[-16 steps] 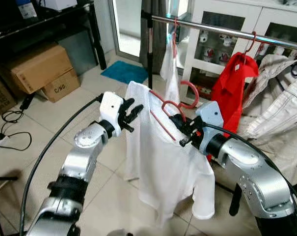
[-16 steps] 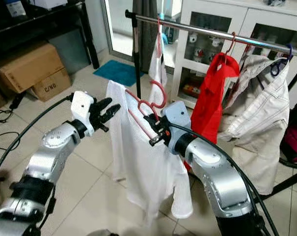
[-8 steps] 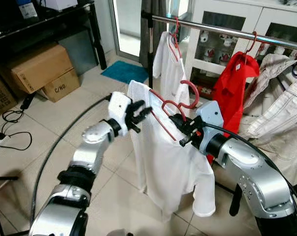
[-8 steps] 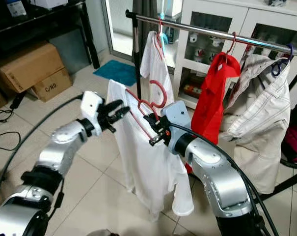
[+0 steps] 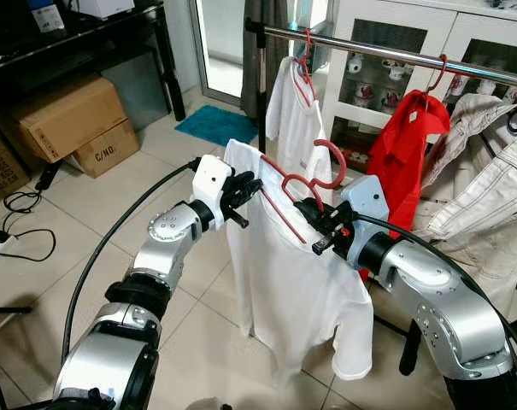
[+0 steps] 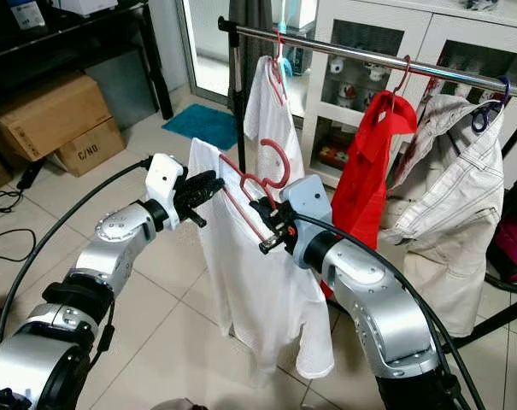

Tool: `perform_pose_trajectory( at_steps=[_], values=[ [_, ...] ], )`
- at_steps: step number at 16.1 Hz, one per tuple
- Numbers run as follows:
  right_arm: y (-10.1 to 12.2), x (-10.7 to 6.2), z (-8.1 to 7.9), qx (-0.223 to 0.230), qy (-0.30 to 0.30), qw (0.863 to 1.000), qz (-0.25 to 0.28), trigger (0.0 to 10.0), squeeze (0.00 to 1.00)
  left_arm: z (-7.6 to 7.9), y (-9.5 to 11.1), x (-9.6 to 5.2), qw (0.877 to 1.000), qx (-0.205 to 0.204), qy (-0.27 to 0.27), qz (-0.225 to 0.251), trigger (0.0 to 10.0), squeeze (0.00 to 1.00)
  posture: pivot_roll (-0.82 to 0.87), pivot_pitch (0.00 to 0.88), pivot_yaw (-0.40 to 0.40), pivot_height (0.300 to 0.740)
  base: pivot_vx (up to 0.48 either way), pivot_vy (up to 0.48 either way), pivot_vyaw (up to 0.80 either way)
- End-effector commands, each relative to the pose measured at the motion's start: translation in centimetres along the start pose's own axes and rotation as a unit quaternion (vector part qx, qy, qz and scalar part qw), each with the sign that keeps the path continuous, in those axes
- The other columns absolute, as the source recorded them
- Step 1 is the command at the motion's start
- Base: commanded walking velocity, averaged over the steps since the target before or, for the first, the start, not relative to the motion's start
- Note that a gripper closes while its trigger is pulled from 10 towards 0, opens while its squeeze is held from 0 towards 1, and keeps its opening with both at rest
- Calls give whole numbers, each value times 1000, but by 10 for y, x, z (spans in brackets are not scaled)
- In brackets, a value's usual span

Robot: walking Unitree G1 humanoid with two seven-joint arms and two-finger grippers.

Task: Hang hanger

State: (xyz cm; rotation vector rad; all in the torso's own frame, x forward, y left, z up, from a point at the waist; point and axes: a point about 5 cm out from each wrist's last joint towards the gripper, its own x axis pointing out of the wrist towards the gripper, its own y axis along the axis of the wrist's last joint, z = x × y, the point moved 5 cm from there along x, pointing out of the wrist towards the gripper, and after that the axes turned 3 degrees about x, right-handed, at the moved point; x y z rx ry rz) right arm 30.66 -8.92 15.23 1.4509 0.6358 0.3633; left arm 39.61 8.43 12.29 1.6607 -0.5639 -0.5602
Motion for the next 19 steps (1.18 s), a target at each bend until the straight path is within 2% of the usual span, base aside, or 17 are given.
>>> perform_pose_trajectory(
  at_steps=[1,10,13,16,17,19],
  values=[
    [12,-2,-5,-4,12,1000,22,0,0,-6,4,0,1000,8,5,2,0,0,-96,0,70,740,0,0,0],
    [12,-1,-3,-6,10,1000,21,0,0,-11,3,-2,1000,5,5,9,0,0,-89,0,66,740,0,0,0],
    [9,-1,1,-5,-3,1000,14,0,0,-11,6,-5,1000,-3,2,24,0,0,-88,0,71,740,0,0,0],
    [-3,-2,18,-22,-55,998,-18,0,0,-16,23,-20,997,19,10,68,0,0,-91,0,76,740,0,0,0],
    [-10,-4,23,-36,-64,997,-38,0,0,-22,33,-29,995,23,26,89,0,0,-85,0,73,740,0,0,0],
    [-20,-7,23,-60,-53,995,-61,0,0,-30,46,-45,992,37,48,112,0,0,-67,0,63,740,0,0,0]
  ],
)
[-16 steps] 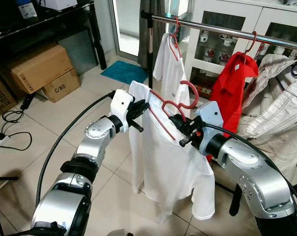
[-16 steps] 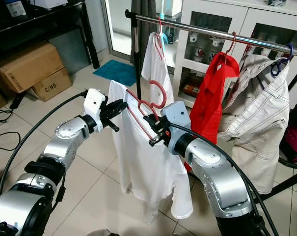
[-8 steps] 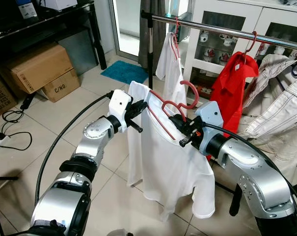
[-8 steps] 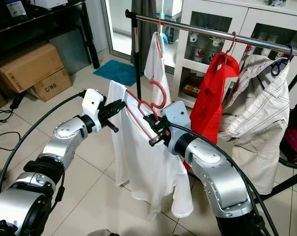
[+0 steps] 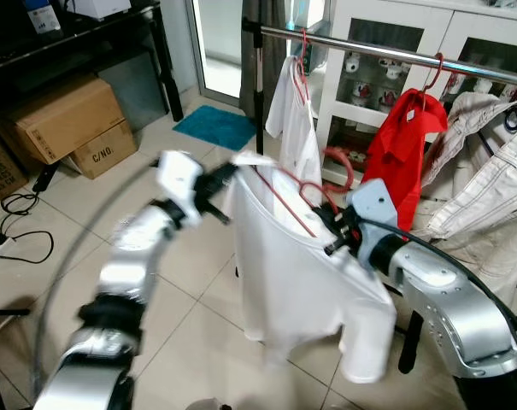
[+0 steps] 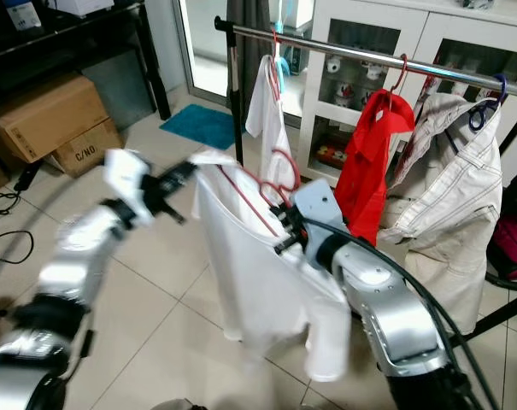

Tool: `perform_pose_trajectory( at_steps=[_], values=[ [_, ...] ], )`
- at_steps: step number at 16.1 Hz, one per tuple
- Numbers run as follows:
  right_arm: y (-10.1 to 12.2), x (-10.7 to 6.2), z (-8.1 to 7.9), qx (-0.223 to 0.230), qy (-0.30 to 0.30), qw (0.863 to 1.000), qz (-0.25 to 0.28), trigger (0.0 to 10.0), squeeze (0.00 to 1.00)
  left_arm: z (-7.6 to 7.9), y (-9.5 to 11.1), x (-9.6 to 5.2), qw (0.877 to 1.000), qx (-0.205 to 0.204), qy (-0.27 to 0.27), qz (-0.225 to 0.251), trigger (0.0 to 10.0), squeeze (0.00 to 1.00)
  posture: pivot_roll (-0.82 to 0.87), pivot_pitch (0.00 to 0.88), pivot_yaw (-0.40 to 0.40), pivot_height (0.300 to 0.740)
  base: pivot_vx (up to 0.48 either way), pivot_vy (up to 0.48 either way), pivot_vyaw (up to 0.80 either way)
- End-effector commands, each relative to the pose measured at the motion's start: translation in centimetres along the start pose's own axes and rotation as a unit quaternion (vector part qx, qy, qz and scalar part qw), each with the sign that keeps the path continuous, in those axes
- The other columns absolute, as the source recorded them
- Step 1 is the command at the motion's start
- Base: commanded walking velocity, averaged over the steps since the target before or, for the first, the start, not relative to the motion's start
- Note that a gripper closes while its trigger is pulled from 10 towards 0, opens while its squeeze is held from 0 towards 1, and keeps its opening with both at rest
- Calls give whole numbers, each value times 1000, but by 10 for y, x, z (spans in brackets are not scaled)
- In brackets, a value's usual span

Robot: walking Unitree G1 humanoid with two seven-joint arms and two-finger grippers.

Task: Hang hanger

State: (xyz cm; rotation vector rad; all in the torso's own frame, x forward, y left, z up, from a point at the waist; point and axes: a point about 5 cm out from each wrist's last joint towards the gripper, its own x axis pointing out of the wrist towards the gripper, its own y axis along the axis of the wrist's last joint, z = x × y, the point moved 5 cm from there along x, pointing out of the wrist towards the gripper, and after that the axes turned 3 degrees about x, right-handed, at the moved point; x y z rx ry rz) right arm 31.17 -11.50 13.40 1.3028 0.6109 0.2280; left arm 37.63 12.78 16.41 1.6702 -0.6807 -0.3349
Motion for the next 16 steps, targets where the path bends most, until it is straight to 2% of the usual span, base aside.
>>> perform_pose_trajectory(
  at_steps=[1,2,3,4,7,9,11,12,13,14,16],
  values=[
    [-1,0,-6,-12,21,1000,2,0,0,-14,17,-4,999,25,21,19,0,0,-59,0,59,740,0,0,0],
    [1,-1,-11,-16,45,999,7,0,0,-22,21,-7,999,39,35,16,0,0,-51,0,56,740,0,0,0],
    [2,-5,-26,-31,107,994,15,0,0,-45,29,-10,995,68,71,4,0,0,-45,0,55,740,0,0,0],
    [0,-8,-33,-41,136,990,10,0,0,-59,31,-11,992,88,91,-13,0,0,-46,0,49,740,0,0,0],
    [-2,-22,-49,-35,201,979,13,0,0,-107,33,-27,970,141,181,-80,0,0,-53,0,68,740,0,0,0],
    [-6,-33,-58,-19,242,970,15,0,0,-133,32,-39,956,137,239,-101,0,0,-58,0,85,740,0,0,0],
    [-2,-35,-58,24,244,969,37,0,0,-154,29,-53,941,132,288,-117,0,0,-63,0,88,740,0,0,0],
    [-2,-34,-57,24,242,969,38,0,0,-156,29,-55,940,131,293,-117,0,0,-63,0,88,740,0,0,0],
    [2,-38,-61,42,256,964,53,0,0,-163,26,-62,935,105,319,-115,0,0,-60,0,92,740,0,0,0],
    [4,-39,-63,51,260,962,60,0,0,-164,24,-63,935,96,323,-115,0,0,-57,0,92,740,0,0,0],
    [16,-40,-63,96,258,956,100,0,0,-151,7,-57,946,45,297,-123,0,0,-57,0,89,740,0,0,0]
  ],
)
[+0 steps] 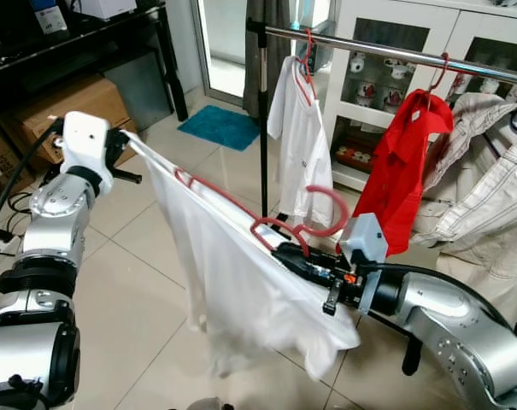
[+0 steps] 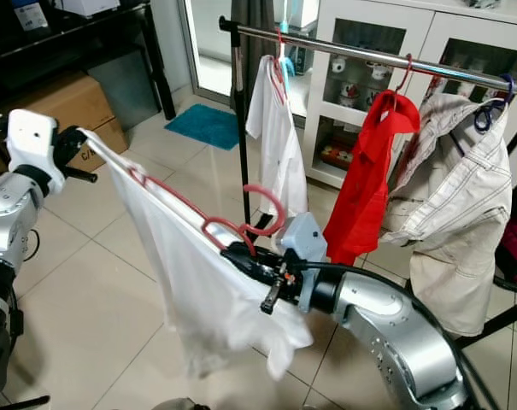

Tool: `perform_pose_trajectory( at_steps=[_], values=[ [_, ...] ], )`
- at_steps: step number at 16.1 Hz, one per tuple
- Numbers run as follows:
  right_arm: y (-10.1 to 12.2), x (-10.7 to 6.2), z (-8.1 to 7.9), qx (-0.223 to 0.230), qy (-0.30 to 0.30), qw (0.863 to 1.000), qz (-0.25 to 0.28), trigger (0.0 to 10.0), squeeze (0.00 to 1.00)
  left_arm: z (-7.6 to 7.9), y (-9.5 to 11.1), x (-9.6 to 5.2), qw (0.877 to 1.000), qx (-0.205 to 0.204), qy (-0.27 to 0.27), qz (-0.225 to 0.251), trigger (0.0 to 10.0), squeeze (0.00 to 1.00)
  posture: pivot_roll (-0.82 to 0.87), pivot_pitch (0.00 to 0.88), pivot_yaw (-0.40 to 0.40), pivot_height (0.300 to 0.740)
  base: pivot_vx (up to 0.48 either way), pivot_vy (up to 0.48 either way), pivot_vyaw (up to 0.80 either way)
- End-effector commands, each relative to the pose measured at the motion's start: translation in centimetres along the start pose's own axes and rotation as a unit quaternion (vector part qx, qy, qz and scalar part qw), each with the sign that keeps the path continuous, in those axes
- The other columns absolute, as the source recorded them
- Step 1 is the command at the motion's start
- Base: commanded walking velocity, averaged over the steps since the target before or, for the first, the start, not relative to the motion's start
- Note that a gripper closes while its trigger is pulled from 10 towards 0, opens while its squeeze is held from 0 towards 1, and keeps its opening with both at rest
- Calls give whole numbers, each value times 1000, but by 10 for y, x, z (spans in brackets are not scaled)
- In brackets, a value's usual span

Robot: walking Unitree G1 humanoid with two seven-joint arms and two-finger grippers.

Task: Hang hanger

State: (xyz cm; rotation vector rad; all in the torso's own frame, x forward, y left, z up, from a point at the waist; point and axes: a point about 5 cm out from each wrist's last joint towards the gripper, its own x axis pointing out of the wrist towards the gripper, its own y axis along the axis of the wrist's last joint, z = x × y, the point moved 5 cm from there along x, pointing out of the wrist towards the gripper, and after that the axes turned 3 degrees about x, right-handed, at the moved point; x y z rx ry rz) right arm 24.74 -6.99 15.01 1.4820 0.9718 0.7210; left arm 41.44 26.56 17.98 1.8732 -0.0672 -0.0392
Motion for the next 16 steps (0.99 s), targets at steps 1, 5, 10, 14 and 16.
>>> perform_pose_trajectory(
  at_steps=[1,5,10,14,16],
  values=[
    [9,0,9,23,-32,999,28,0,0,12,3,2,998,-40,-38,3,0,0,-55,0,81,740,0,0,0],
    [14,13,45,37,-172,982,71,0,0,113,-1,-20,963,-62,-262,15,0,0,-51,0,89,740,0,0,0],
    [32,-8,110,85,-394,901,163,0,0,181,7,-57,919,-103,-380,31,0,0,-40,0,79,740,0,0,0],
    [24,-42,129,164,-466,838,231,39,0,175,2,-89,911,-140,-387,8,0,0,-27,0,66,740,0,0,0],
    [51,-50,126,224,-419,810,345,0,0,160,-12,-90,925,-154,-348,-18,0,0,-30,0,71,740,0,0,0]
  ],
)
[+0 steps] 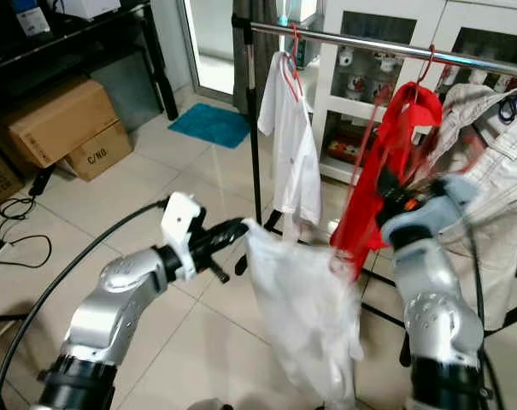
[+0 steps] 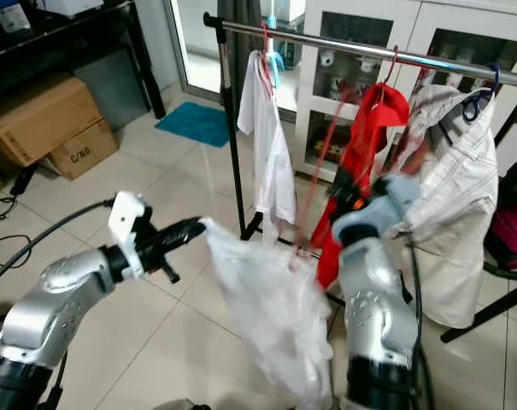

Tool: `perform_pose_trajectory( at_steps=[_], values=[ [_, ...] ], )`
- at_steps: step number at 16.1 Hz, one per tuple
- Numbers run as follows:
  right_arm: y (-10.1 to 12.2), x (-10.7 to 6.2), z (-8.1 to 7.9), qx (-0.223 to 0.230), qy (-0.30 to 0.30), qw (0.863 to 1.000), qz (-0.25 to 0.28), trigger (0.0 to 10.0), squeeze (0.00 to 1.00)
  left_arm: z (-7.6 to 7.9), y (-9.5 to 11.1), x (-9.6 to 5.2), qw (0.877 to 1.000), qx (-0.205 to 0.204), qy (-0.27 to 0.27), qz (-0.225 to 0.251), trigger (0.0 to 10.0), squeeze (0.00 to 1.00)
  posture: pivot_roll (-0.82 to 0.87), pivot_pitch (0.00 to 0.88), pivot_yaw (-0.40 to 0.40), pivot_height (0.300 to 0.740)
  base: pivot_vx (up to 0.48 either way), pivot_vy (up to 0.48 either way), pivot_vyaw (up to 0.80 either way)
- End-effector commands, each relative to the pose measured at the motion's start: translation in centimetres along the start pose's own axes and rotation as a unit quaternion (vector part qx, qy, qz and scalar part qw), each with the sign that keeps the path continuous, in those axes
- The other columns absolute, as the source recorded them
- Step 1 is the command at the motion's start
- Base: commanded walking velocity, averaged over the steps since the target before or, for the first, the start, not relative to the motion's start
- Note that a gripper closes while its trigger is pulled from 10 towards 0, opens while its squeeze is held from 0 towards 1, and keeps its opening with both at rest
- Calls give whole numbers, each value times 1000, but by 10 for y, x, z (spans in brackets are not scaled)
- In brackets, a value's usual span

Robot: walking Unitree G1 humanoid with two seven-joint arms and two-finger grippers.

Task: Hang hanger

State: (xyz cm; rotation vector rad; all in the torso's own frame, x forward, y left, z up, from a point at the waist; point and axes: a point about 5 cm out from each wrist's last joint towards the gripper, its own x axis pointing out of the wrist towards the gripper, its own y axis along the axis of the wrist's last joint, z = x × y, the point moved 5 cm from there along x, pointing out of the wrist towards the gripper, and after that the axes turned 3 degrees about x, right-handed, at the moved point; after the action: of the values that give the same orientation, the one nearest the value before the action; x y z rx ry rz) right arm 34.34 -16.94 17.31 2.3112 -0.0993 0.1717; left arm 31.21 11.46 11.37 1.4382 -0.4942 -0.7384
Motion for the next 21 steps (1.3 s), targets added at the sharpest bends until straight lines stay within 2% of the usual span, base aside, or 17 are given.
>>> perform_pose_trajectory(
  at_steps=[1,2,3,4,5,6,7,8,9,10,11,12,13,15,17,19,21],
  values=[
    [29,0,-19,64,53,995,64,0,0,-26,14,-13,997,-33,65,39,0,0,-32,0,73,740,0,0,0],
    [38,-1,-25,93,73,990,82,0,0,-44,27,-20,987,-89,102,85,0,0,-33,0,74,740,0,0,0],
    [39,-1,-26,93,76,989,83,0,0,-50,32,-24,982,-112,114,103,0,0,-33,0,74,740,0,0,0],
    [26,3,-21,12,62,997,43,0,0,-52,28,-29,987,-97,109,71,0,0,-36,0,60,740,0,0,0],
    [13,5,-12,-42,34,998,13,0,0,-45,17,-31,994,-63,91,24,0,0,-35,0,64,740,0,0,0],
    [4,3,-7,-83,20,996,-8,10000,0,-38,10,-30,995,-51,91,9,0,0,-34,0,66,740,0,0,0],
    [-2,-1,-6,-122,20,992,-27,10000,0,-35,7,-26,994,-37,102,3,0,0,-34,0,65,740,0,0,0],
    [-6,-3,-8,-139,28,989,-46,10000,0,-34,7,-23,993,-31,114,4,0,0,-34,0,64,740,0,0,0],
    [-16,-7,-4,-175,18,981,-78,10000,0,-35,12,-19,991,-27,131,19,235,0,-36,0,55,740,0,0,0],
    [-19,-10,-2,-216,12,973,-81,10000,0,-40,15,-16,987,-11,161,26,6863,0,-40,0,45,740,0,0,-800],
    [-17,-10,-3,-228,10,971,-70,10000,0,-40,16,-14,985,-3,168,28,10000,0,-40,0,45,740,0,0,-800],
    [-21,-14,-14,-210,37,974,-71,10000,0,-38,19,-15,982,4,184,42,10000,0,-41,0,46,740,0,0,-800],
    [-22,-15,-17,-197,47,977,-67,10000,0,-38,19,-15,981,0,190,47,10000,0,-39,0,46,740,0,0,-800],
    [-15,-14,-12,-188,27,981,-41,10000,0,-35,16,-11,975,-17,217,51,10000,0,-39,0,45,740,0,0,-800],
    [-18,-14,-16,-251,31,967,-41,10000,0,-36,20,-10,965,-17,250,80,10000,0,-41,0,29,740,0,0,-800],
    [-16,-16,-14,-245,20,969,-33,10000,0,-29,19,-7,962,-41,250,98,10000,0,-43,0,39,740,0,0,-800],
    [-20,-14,-7,-227,3,973,-48,10000,0,-22,25,1,961,-22,248,119,10000,0,-39,0,48,740,0,0,-800]
  ],
)
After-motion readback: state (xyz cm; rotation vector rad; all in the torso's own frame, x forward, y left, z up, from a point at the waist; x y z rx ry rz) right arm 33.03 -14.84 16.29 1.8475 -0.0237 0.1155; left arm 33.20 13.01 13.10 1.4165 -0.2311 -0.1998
